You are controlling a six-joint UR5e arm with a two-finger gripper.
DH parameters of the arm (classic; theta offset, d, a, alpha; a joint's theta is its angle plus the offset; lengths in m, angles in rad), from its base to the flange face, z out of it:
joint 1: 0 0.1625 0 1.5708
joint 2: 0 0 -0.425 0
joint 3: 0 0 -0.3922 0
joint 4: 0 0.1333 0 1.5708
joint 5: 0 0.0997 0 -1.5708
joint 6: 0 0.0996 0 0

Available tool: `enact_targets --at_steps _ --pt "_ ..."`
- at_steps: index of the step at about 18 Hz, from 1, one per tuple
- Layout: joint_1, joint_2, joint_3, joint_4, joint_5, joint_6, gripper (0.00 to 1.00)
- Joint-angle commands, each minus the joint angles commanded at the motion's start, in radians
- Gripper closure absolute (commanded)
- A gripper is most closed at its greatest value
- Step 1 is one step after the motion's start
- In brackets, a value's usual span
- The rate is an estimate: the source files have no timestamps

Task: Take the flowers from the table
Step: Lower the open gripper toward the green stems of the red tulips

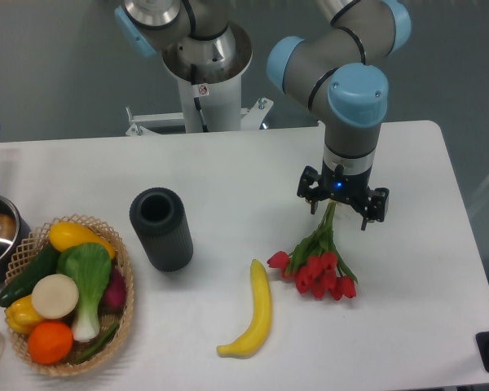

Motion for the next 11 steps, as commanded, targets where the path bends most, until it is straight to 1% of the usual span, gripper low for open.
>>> enact_targets --at_steps 6,7,10,11 --pt "0.023 -0.008 -0.014 0.003 -0.005 -0.003 0.00" --pt "0.032 -0.011 -0.020 0.014 -0.005 -0.005 0.00" --pt "0.044 -0.024 -0.061 0.084 -0.003 -0.002 0.00" --pt "0.051 -0.028 -0.064 0.093 -0.003 0.002 0.00"
